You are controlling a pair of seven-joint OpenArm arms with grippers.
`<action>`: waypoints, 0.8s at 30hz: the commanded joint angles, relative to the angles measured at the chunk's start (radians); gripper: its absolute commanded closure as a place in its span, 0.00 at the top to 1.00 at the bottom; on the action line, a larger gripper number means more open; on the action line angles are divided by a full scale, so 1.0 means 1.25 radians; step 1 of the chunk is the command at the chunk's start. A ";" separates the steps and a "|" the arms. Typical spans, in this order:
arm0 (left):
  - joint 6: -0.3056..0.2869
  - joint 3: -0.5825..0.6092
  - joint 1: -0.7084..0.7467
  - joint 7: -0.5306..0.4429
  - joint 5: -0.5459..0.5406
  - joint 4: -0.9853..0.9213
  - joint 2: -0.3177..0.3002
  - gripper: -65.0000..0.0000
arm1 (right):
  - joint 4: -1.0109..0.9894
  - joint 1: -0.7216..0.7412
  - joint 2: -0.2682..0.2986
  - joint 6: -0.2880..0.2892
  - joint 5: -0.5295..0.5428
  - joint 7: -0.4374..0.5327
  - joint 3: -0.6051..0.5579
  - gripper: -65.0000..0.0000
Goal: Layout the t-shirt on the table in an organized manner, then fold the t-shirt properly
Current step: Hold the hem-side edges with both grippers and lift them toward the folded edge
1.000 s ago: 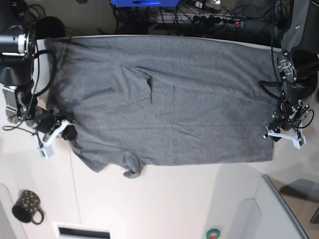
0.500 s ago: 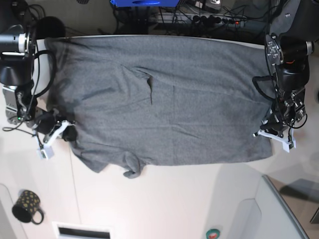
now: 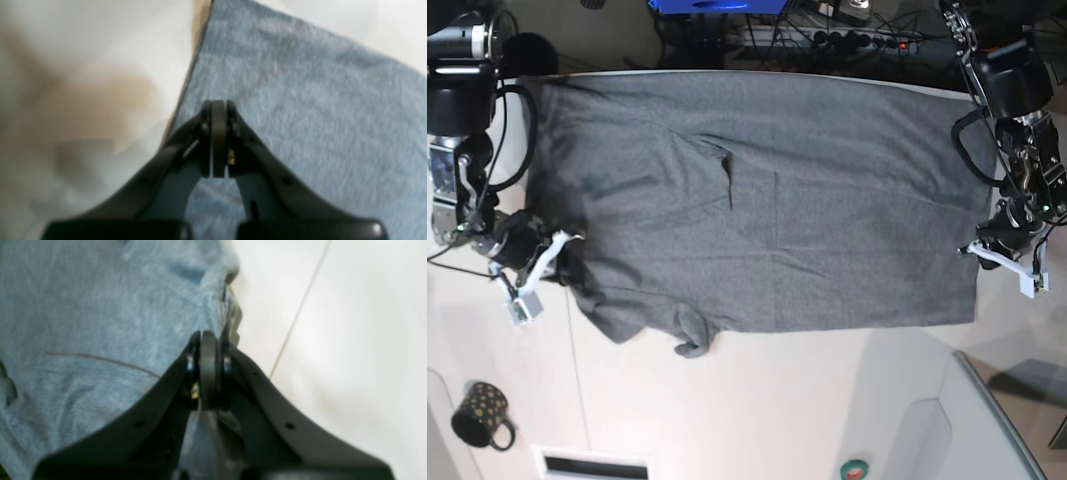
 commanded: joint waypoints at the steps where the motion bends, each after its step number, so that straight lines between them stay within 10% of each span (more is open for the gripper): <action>1: -0.004 -0.004 0.003 -0.013 -0.004 0.027 -0.017 0.00 | 0.029 0.002 0.011 0.005 0.012 0.013 0.004 0.01; 10: -0.003 -0.005 -0.062 -0.114 0.004 -0.162 -0.022 0.00 | 0.048 -0.023 0.009 0.005 0.012 0.013 0.001 0.01; 18: -0.003 0.003 -0.157 -0.233 0.004 -0.347 -0.053 0.84 | 0.048 -0.023 0.011 0.005 0.012 0.013 0.003 0.01; 24: -0.003 0.006 -0.231 -0.273 0.006 -0.508 -0.098 0.90 | 0.048 -0.023 0.014 0.005 0.012 0.013 0.003 0.01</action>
